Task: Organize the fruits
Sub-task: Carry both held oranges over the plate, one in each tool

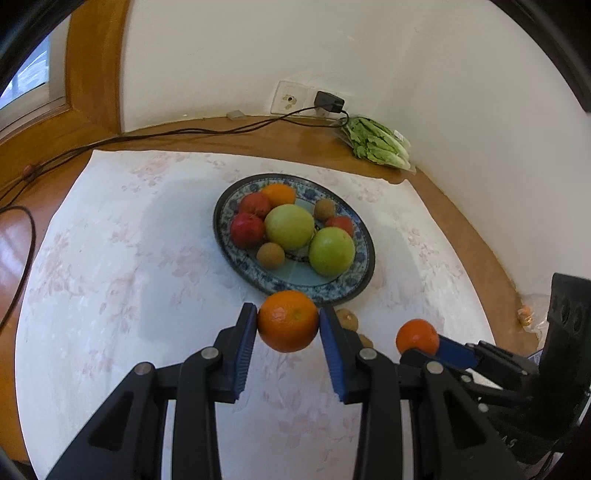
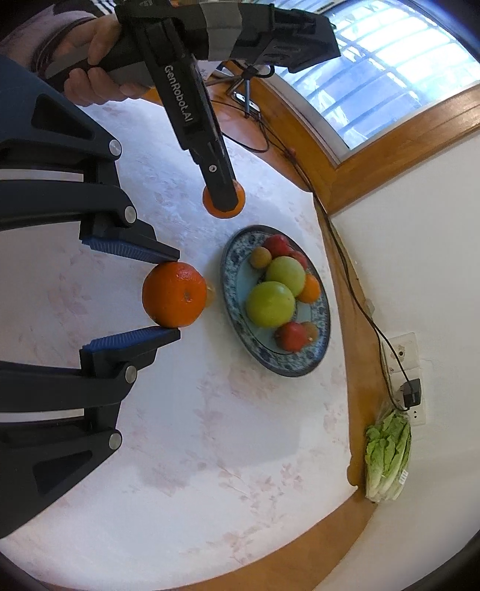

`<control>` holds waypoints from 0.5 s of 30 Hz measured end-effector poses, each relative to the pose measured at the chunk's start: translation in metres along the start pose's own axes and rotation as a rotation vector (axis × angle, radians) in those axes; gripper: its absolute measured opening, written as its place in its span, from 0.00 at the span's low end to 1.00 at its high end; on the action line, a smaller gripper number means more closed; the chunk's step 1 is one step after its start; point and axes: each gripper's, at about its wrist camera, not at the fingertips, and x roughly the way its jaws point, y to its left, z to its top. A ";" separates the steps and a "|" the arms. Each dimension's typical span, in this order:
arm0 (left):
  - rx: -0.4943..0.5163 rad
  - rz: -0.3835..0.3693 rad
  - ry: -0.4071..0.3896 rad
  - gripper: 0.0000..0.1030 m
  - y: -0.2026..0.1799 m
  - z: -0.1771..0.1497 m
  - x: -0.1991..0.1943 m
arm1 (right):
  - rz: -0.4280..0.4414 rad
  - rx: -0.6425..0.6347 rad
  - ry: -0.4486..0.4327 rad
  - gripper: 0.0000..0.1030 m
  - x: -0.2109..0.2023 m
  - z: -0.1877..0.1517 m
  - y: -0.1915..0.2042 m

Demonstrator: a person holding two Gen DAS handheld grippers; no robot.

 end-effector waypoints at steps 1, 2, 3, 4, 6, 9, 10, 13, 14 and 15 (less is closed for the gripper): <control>0.007 0.000 0.000 0.35 -0.001 0.003 0.002 | -0.005 -0.001 -0.001 0.35 0.000 0.003 -0.001; 0.012 0.002 0.000 0.35 -0.002 0.005 0.004 | -0.012 -0.005 -0.002 0.35 0.001 0.006 -0.002; 0.020 0.006 0.001 0.35 -0.004 0.007 0.006 | -0.019 -0.009 -0.004 0.35 0.001 0.008 -0.003; 0.022 0.008 0.001 0.35 -0.004 0.008 0.008 | -0.024 -0.013 -0.004 0.35 0.002 0.011 -0.003; 0.029 0.008 0.006 0.35 -0.006 0.011 0.012 | -0.029 -0.019 -0.003 0.35 0.004 0.015 -0.004; 0.037 0.005 0.009 0.35 -0.009 0.014 0.020 | -0.037 -0.031 -0.001 0.35 0.008 0.022 -0.004; 0.040 0.005 0.008 0.35 -0.009 0.014 0.022 | -0.040 -0.035 -0.001 0.35 0.010 0.024 -0.005; 0.051 0.022 0.021 0.35 -0.011 0.017 0.035 | -0.053 -0.052 0.015 0.35 0.017 0.033 -0.006; 0.052 0.023 0.022 0.35 -0.011 0.017 0.038 | -0.059 -0.055 0.018 0.35 0.019 0.035 -0.006; 0.053 0.027 0.024 0.35 -0.011 0.018 0.042 | -0.069 -0.062 0.020 0.35 0.021 0.038 -0.007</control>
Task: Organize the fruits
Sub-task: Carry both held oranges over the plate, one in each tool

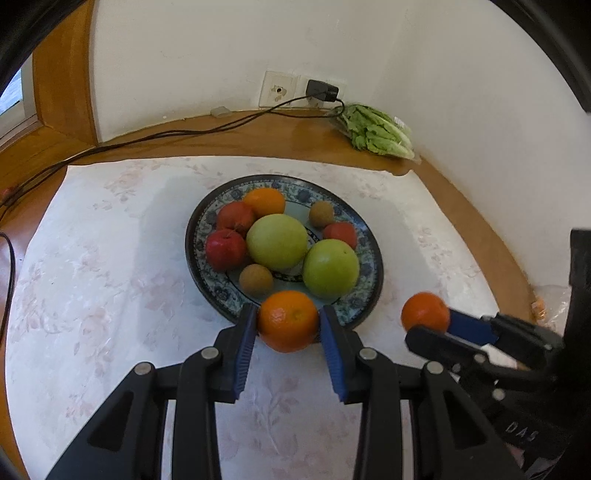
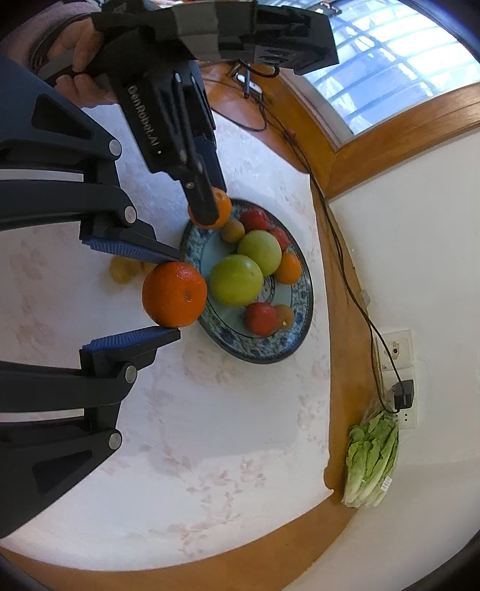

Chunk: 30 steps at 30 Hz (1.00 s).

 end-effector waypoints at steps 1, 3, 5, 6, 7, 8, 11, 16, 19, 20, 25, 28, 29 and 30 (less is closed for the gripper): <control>0.001 0.004 0.000 0.35 0.000 0.000 0.002 | -0.007 -0.004 0.000 0.35 0.001 0.002 -0.001; 0.003 0.008 0.000 0.35 0.000 0.002 0.007 | -0.023 -0.011 0.001 0.35 0.004 0.008 -0.004; -0.008 0.002 0.003 0.35 0.002 0.003 0.013 | -0.033 -0.015 0.001 0.35 0.007 0.012 -0.006; -0.011 0.000 0.005 0.35 0.002 0.003 0.014 | -0.039 -0.016 0.002 0.35 0.010 0.014 -0.008; -0.014 0.000 0.008 0.35 0.002 0.004 0.017 | -0.041 -0.016 0.002 0.35 0.011 0.015 -0.008; -0.014 0.001 0.009 0.35 0.002 0.004 0.018 | -0.042 -0.017 0.003 0.35 0.014 0.017 -0.009; -0.002 0.009 0.007 0.35 0.001 0.006 0.022 | -0.045 -0.021 0.005 0.35 0.021 0.019 -0.009; 0.014 0.016 0.006 0.35 -0.001 0.011 0.027 | -0.054 -0.034 0.005 0.35 0.033 0.023 -0.009; 0.026 0.024 0.003 0.36 -0.001 0.015 0.029 | -0.064 -0.043 0.006 0.35 0.039 0.025 -0.008; 0.027 0.026 0.002 0.36 -0.001 0.016 0.030 | -0.066 -0.046 0.007 0.35 0.041 0.025 -0.007; 0.030 0.023 -0.002 0.36 0.000 0.021 0.034 | -0.089 -0.065 0.000 0.35 0.048 0.027 -0.003; 0.034 0.018 -0.003 0.36 0.001 0.023 0.035 | -0.092 -0.070 -0.011 0.35 0.048 0.030 -0.004; 0.032 0.016 -0.004 0.36 0.002 0.023 0.036 | -0.092 -0.071 -0.013 0.35 0.049 0.031 -0.004; 0.031 0.014 -0.005 0.36 0.002 0.024 0.036 | -0.091 -0.074 -0.018 0.35 0.049 0.032 -0.004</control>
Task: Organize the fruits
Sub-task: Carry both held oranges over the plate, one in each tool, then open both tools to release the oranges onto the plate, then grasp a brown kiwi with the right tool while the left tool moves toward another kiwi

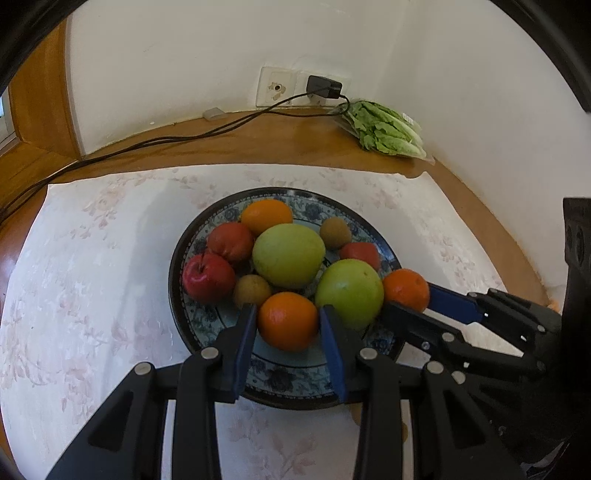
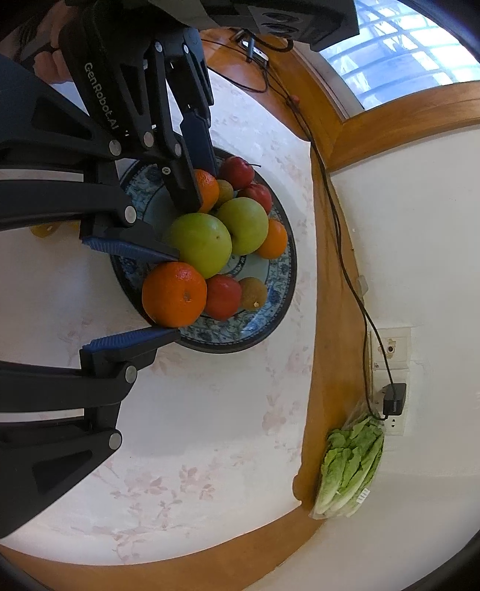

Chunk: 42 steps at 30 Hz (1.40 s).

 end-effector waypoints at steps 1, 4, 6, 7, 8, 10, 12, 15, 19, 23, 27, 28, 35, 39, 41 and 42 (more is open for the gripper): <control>-0.001 -0.001 -0.001 0.36 0.000 0.000 0.000 | 0.000 -0.001 -0.002 0.35 0.000 0.001 0.000; -0.001 -0.004 -0.008 0.36 0.001 -0.001 0.000 | 0.000 -0.005 -0.009 0.35 0.001 0.001 -0.001; 0.005 -0.003 -0.009 0.36 0.000 -0.002 0.000 | 0.000 -0.006 -0.006 0.35 0.003 0.000 -0.002; 0.007 -0.003 -0.009 0.36 -0.002 -0.002 0.001 | -0.001 -0.005 -0.005 0.35 0.003 -0.001 -0.002; 0.011 -0.001 -0.009 0.36 -0.002 -0.003 0.001 | -0.001 -0.005 -0.004 0.35 0.003 -0.002 -0.003; 0.017 0.000 -0.009 0.36 -0.003 -0.003 0.001 | -0.011 -0.012 -0.009 0.35 0.003 -0.003 -0.003; 0.022 0.010 -0.007 0.36 -0.004 -0.004 0.002 | -0.014 -0.018 -0.012 0.35 0.004 -0.003 -0.002; 0.021 0.017 0.004 0.36 -0.004 -0.005 0.005 | -0.010 -0.016 -0.016 0.35 0.004 -0.002 -0.004; 0.018 0.016 0.014 0.38 -0.003 -0.008 0.007 | 0.001 -0.003 -0.028 0.35 0.003 -0.003 -0.007; 0.023 0.019 0.008 0.41 -0.004 -0.009 0.003 | 0.020 0.016 -0.038 0.37 0.002 -0.005 -0.009; 0.006 0.008 -0.004 0.45 -0.002 -0.011 -0.007 | 0.034 0.029 -0.052 0.41 -0.003 -0.006 -0.011; 0.003 0.007 -0.005 0.45 -0.001 -0.010 -0.009 | 0.035 0.032 -0.057 0.41 -0.006 -0.007 -0.011; -0.014 -0.001 -0.008 0.46 -0.002 -0.015 -0.026 | 0.030 0.049 -0.064 0.41 -0.025 -0.017 -0.010; -0.029 0.002 0.007 0.46 -0.004 -0.022 -0.032 | 0.038 0.063 -0.058 0.41 -0.035 -0.027 -0.009; -0.033 0.002 0.014 0.46 -0.005 -0.025 -0.034 | 0.042 0.073 -0.051 0.41 -0.038 -0.033 -0.006; -0.036 0.003 0.016 0.46 -0.005 -0.028 -0.036 | 0.046 0.077 -0.046 0.41 -0.039 -0.035 -0.005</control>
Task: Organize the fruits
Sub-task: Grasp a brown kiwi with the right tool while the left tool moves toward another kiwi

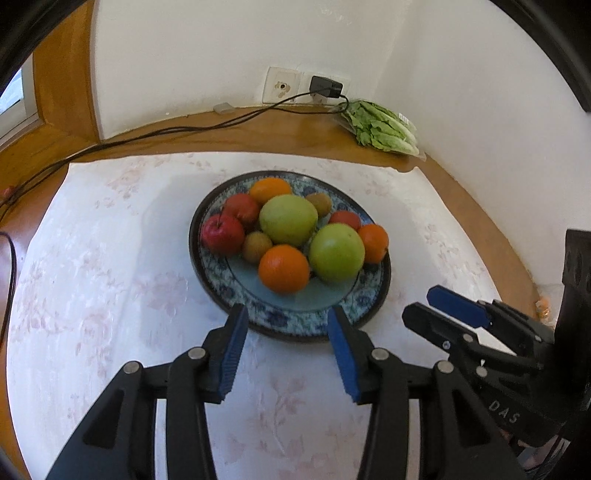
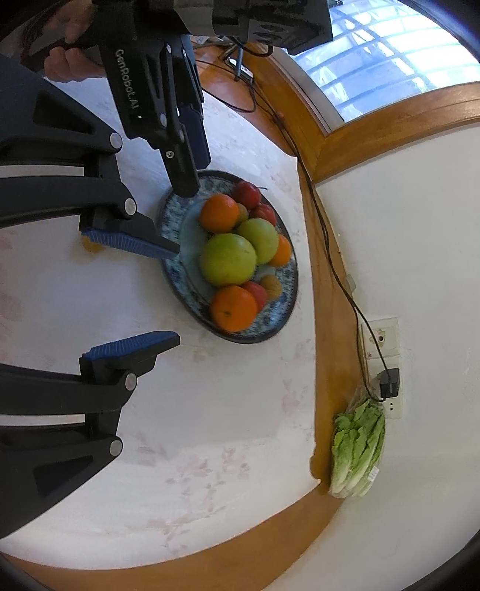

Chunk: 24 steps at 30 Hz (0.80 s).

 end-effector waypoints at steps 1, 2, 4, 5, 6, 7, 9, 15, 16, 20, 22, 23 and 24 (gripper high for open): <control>-0.002 0.001 0.001 0.46 0.000 -0.002 -0.001 | 0.003 0.003 0.003 0.41 -0.001 -0.002 0.001; -0.007 0.001 0.002 0.46 0.001 -0.004 -0.003 | 0.007 0.006 0.008 0.41 -0.002 -0.005 0.002; -0.021 0.000 0.003 0.46 0.003 -0.008 -0.006 | 0.020 0.011 0.016 0.41 -0.004 -0.011 0.005; -0.028 -0.001 0.002 0.46 0.004 -0.010 -0.008 | 0.026 0.010 0.021 0.41 -0.004 -0.014 0.007; -0.032 -0.001 0.001 0.46 0.005 -0.012 -0.009 | 0.033 0.005 0.026 0.41 -0.004 -0.017 0.010; -0.038 0.000 0.000 0.46 0.006 -0.014 -0.011 | 0.038 -0.001 0.031 0.41 -0.003 -0.019 0.012; -0.049 0.003 -0.001 0.46 0.008 -0.017 -0.013 | 0.045 -0.014 0.042 0.41 -0.002 -0.023 0.017; -0.071 0.017 0.001 0.46 0.013 -0.026 -0.018 | 0.060 -0.042 0.068 0.41 0.004 -0.034 0.027; -0.073 0.015 -0.001 0.46 0.014 -0.027 -0.019 | 0.058 -0.048 0.072 0.41 0.005 -0.036 0.029; -0.080 0.008 -0.003 0.46 0.016 -0.030 -0.021 | 0.047 -0.074 0.086 0.41 0.008 -0.039 0.036; -0.081 0.007 -0.002 0.46 0.016 -0.030 -0.021 | 0.050 -0.077 0.089 0.41 0.009 -0.041 0.038; -0.082 0.005 -0.004 0.46 0.016 -0.030 -0.022 | 0.050 -0.081 0.092 0.41 0.011 -0.042 0.039; -0.083 0.004 -0.006 0.46 0.016 -0.031 -0.022 | 0.047 -0.086 0.095 0.40 0.012 -0.042 0.040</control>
